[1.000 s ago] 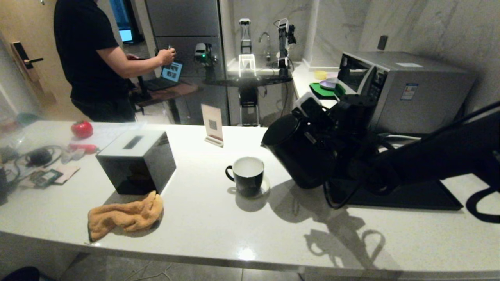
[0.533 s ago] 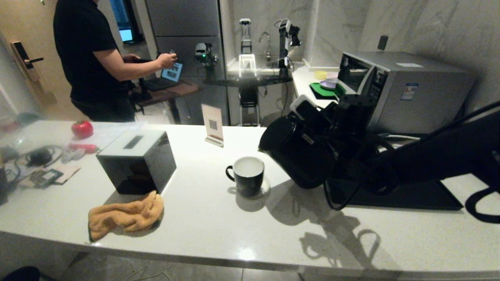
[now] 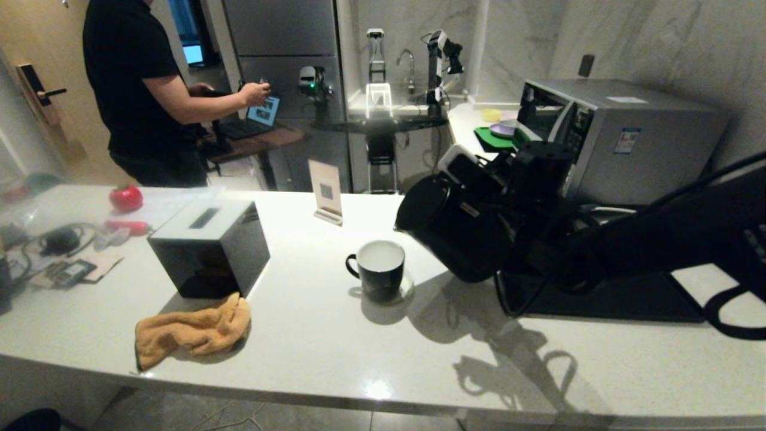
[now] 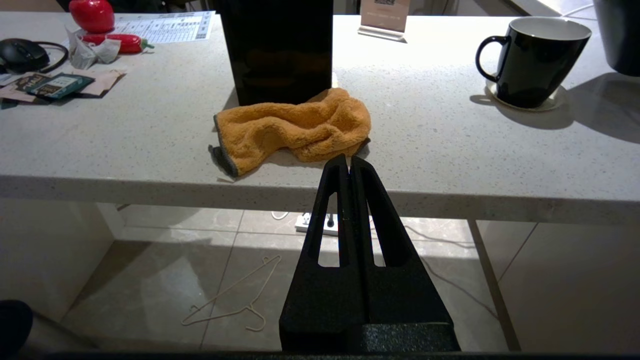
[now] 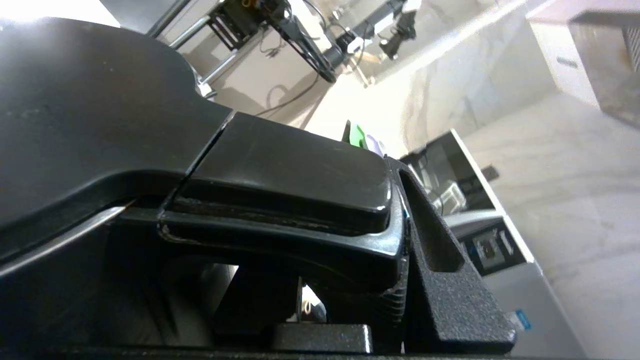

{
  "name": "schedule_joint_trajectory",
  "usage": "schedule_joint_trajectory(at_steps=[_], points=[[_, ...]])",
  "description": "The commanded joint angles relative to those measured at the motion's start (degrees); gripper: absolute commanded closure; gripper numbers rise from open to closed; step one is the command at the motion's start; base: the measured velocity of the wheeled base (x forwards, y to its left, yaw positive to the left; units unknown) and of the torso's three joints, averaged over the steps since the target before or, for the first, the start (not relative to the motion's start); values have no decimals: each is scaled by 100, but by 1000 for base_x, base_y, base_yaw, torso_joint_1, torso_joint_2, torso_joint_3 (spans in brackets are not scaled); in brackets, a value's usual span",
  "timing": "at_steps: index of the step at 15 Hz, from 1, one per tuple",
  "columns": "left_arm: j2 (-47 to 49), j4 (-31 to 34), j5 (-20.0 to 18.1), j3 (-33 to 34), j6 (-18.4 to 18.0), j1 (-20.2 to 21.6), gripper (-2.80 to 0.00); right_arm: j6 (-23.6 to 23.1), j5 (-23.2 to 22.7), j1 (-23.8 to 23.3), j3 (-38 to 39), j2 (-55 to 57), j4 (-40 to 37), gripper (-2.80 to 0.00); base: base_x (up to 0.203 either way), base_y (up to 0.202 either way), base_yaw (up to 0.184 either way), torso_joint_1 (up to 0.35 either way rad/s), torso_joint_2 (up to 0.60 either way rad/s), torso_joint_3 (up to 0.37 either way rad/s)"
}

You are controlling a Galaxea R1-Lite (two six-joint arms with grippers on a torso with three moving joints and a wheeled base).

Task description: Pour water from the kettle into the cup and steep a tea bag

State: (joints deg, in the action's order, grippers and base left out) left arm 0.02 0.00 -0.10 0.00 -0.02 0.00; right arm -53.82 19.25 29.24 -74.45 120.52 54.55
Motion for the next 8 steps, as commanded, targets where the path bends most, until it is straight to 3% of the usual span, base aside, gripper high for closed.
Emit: schedule_joint_trajectory(at_steps=[1, 8], points=[[-2, 0, 1, 0, -6, 0, 0, -41, -35, 3, -26, 50, 30, 0, 0, 0, 0, 0, 0, 0], [-2, 0, 1, 0, 2, 0, 0, -229, -35, -6, -103, 111, 74, 0, 0, 0, 0, 0, 0, 0]])
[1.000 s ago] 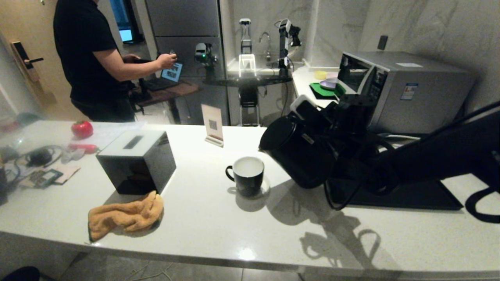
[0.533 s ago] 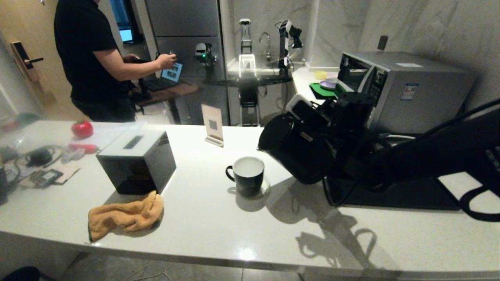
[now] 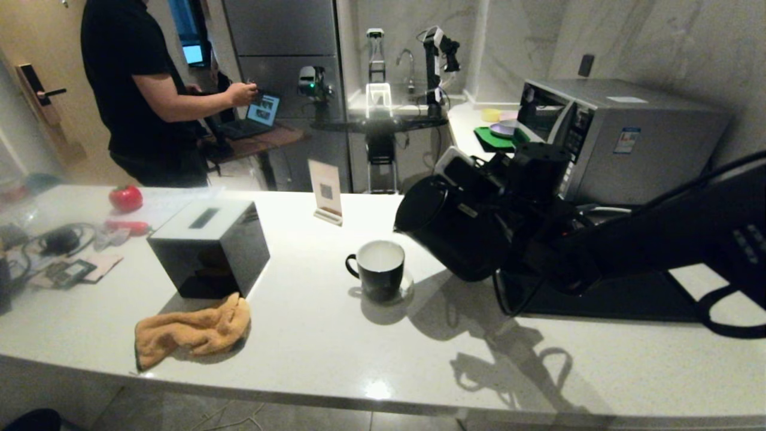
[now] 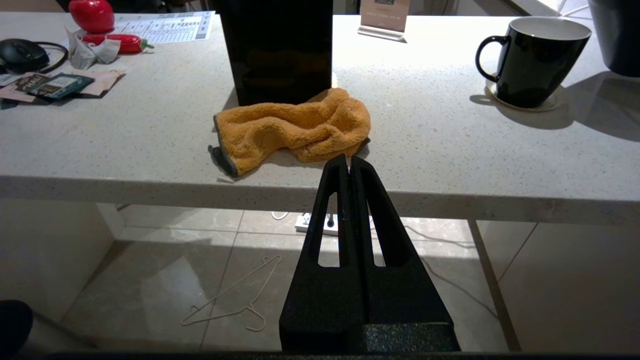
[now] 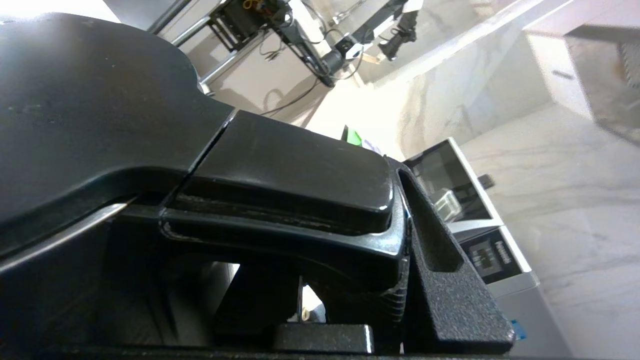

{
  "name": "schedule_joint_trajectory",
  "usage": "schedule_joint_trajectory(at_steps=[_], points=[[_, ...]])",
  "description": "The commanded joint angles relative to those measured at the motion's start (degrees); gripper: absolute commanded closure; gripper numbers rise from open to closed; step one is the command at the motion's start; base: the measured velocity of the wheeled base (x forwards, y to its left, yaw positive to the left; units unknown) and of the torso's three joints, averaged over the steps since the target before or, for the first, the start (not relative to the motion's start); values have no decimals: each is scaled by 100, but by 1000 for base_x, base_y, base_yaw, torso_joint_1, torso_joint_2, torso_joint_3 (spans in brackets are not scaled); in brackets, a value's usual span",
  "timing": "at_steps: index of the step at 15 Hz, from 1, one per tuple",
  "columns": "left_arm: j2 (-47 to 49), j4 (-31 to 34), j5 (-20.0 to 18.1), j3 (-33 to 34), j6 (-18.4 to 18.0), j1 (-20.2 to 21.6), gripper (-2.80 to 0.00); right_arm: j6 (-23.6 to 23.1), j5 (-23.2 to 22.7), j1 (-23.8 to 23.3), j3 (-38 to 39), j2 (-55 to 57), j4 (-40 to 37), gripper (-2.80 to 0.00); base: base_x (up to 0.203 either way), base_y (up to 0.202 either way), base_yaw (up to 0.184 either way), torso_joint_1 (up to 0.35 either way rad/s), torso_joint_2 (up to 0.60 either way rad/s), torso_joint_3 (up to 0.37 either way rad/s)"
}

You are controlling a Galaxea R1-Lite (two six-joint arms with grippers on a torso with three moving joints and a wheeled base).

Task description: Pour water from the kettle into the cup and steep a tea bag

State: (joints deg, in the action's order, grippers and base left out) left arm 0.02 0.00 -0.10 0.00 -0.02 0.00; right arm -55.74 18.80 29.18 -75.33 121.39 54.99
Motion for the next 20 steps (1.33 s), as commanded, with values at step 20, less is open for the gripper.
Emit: schedule_joint_trajectory(at_steps=[20], points=[[-2, 0, 1, 0, -1, 0, 0, -858, -482, -9, -44, 121, 38, 0, 0, 0, 0, 0, 0, 0]])
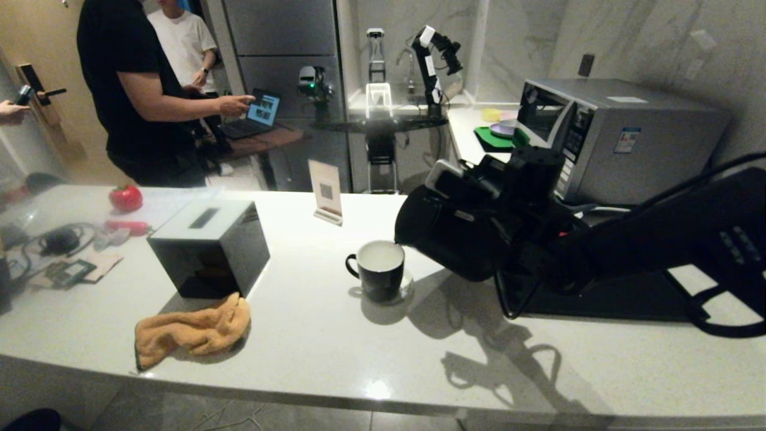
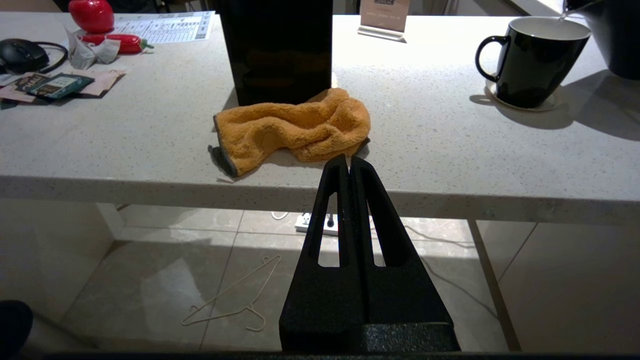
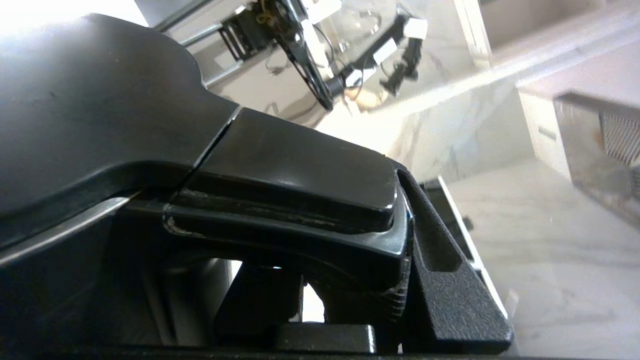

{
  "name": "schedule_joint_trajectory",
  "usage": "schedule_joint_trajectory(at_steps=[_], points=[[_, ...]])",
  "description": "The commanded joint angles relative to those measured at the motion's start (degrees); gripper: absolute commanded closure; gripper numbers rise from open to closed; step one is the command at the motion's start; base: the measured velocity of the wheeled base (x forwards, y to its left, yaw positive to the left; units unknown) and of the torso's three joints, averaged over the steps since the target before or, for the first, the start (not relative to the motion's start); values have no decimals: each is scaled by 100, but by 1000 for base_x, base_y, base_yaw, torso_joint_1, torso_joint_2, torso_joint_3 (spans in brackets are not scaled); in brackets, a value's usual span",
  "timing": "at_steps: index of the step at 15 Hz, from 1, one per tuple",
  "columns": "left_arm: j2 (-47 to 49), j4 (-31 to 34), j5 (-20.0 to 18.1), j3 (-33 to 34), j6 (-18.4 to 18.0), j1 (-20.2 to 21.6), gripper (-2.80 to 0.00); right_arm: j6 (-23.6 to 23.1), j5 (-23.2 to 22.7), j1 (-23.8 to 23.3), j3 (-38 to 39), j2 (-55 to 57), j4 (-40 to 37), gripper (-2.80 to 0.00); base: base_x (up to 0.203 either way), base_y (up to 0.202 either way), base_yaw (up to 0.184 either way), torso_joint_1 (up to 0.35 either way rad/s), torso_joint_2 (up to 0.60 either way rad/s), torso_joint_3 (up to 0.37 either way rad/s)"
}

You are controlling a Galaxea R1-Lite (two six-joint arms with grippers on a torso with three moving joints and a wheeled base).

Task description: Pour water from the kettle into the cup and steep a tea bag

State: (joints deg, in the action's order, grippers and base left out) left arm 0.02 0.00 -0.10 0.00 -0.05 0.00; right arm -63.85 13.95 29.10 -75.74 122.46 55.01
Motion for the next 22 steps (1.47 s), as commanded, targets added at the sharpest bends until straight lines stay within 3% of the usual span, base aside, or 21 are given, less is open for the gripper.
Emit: schedule_joint_trajectory(at_steps=[1, 22], points=[[-2, 0, 1, 0, 5, 0, 0, -49, 2, -1, -2, 14, 36, 0, 0, 0, 0, 0, 0, 0], [-2, 0, 1, 0, -4, 0, 0, -390, -12, -19, -108, 6, -236, 0, 0, 0, 0, 0, 0, 0]])
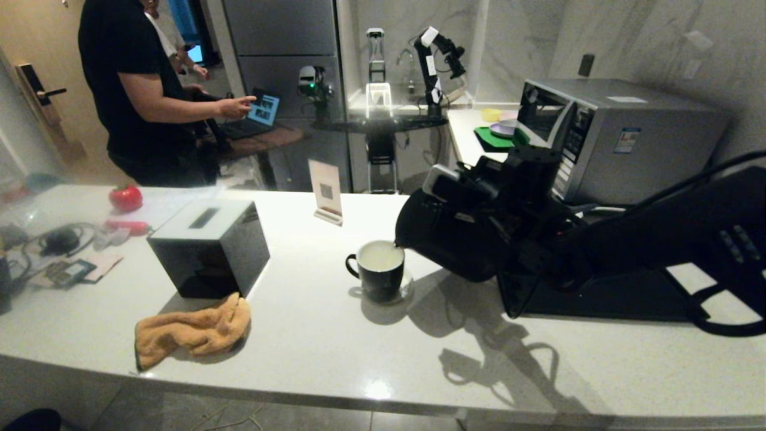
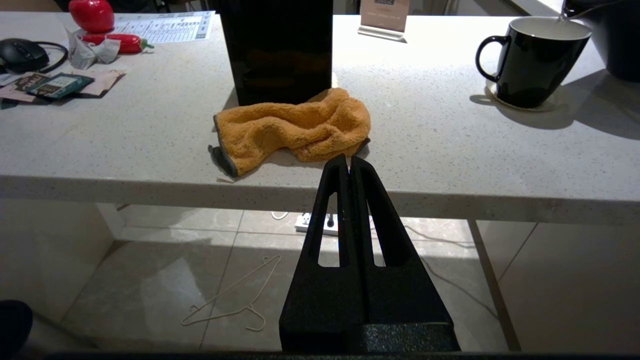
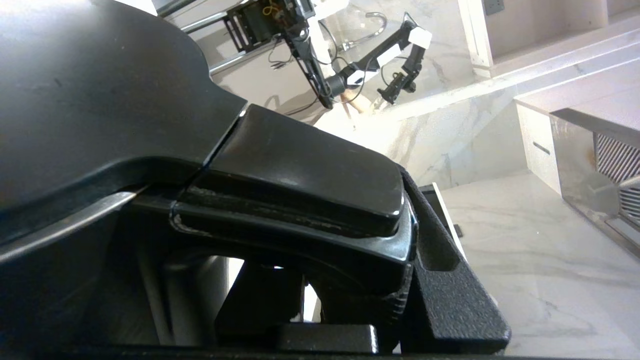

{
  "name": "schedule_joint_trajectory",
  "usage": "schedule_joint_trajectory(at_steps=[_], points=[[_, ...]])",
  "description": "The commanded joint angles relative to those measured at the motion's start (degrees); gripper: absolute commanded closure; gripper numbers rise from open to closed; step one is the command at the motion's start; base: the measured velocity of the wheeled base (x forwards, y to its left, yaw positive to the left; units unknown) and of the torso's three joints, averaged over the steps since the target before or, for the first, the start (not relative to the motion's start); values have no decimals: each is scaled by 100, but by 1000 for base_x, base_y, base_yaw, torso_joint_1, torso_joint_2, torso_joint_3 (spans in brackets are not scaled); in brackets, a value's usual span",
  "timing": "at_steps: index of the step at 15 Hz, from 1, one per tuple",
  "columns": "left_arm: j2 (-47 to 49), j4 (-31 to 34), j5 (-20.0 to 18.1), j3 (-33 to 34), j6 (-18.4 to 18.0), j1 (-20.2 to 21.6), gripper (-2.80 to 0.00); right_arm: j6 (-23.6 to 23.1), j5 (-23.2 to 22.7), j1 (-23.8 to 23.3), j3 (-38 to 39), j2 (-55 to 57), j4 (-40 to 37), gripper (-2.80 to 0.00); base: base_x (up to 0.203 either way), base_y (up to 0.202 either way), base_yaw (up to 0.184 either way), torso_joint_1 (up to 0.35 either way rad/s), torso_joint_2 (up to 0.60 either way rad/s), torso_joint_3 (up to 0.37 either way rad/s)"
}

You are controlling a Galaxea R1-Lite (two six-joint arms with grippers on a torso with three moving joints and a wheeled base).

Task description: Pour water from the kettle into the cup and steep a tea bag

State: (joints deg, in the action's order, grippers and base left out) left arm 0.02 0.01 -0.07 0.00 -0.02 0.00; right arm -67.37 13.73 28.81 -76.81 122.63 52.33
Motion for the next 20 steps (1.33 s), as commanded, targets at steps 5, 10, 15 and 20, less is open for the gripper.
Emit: schedule_joint_trajectory(at_steps=[5, 10, 15, 20], points=[[-2, -1, -1, 0, 2, 0, 0, -49, 6, 11, -29, -11, 23, 0, 0, 0, 0, 0, 0, 0], [-2, -1, -1, 0, -6, 0, 0, -66, -88, 11, -299, 7, -214, 0, 0, 0, 0, 0, 0, 0], [-2, -1, -1, 0, -5, 0, 0, -224, -107, 11, -317, -19, -293, 0, 0, 0, 0, 0, 0, 0], [-2, -1, -1, 0, -1, 0, 0, -260, -107, 11, -326, -37, -363, 0, 0, 0, 0, 0, 0, 0]])
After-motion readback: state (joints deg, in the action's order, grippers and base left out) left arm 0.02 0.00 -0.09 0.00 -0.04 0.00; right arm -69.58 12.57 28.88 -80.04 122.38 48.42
